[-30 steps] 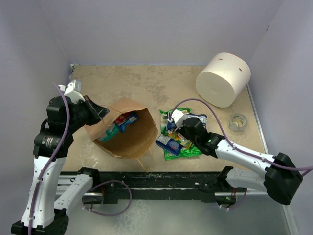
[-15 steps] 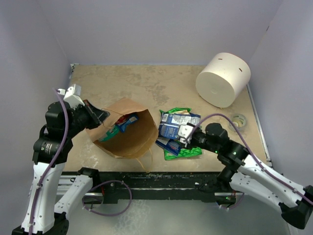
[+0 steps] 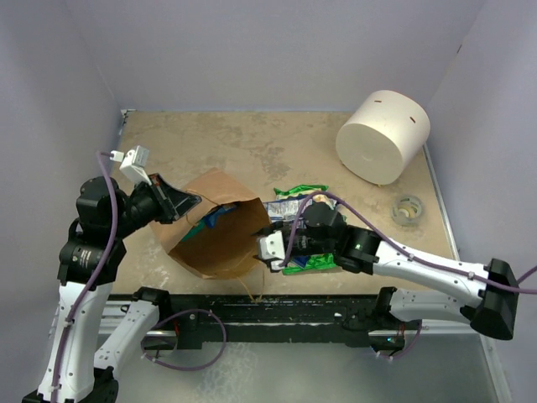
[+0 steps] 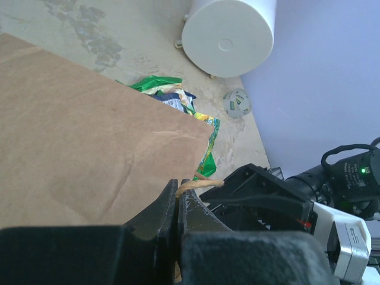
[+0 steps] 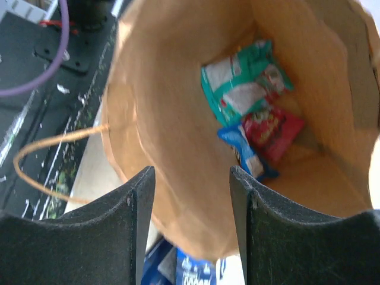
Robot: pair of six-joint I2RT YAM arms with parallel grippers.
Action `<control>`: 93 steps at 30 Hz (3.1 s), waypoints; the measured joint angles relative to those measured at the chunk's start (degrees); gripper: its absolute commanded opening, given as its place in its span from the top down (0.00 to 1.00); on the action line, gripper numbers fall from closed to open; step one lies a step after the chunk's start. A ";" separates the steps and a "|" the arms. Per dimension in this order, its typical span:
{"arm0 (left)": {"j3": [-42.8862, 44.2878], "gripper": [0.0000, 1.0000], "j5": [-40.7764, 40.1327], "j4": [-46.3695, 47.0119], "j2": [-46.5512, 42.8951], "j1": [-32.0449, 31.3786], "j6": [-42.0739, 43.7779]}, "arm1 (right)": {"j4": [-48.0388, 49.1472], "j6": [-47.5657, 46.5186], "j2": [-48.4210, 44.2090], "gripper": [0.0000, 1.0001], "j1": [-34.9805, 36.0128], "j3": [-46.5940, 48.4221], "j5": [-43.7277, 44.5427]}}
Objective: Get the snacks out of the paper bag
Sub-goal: Place the snack at the center of the board, then take out the snack from the paper bag.
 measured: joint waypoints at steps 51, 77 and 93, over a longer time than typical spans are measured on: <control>3.76 1.00 8.92 2.78 2.05 0.00 0.09 | 64.30 19.52 66.71 0.15 8.96 26.88 37.27; 6.14 1.00 -2.64 -10.75 -0.26 0.02 -1.42 | 51.60 25.24 80.43 1.00 8.70 46.75 37.40; 3.61 1.00 -13.86 -17.16 -9.03 0.02 -4.72 | 53.55 21.03 58.82 1.00 6.67 23.04 37.77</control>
